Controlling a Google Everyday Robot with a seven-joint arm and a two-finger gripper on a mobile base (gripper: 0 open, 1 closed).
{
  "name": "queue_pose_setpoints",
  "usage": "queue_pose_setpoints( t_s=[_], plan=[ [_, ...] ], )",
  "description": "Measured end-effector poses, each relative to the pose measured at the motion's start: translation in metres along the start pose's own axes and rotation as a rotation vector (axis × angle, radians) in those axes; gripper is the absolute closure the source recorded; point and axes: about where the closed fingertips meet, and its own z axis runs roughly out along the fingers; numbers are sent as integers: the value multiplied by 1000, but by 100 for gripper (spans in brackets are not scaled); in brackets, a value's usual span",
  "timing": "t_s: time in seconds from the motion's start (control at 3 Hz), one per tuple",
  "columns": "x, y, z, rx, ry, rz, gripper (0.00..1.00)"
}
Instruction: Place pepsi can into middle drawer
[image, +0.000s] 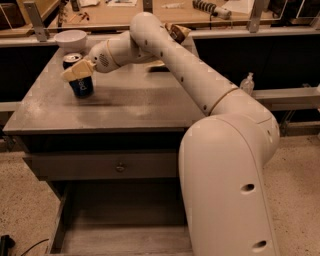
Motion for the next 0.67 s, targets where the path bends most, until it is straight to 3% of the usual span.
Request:
queue_pose_setpoints(
  t_s=[0.33, 0.67],
  plan=[
    [1, 5, -1, 9, 18, -25, 70],
    [-11, 32, -29, 21, -43, -63, 94]
  ],
)
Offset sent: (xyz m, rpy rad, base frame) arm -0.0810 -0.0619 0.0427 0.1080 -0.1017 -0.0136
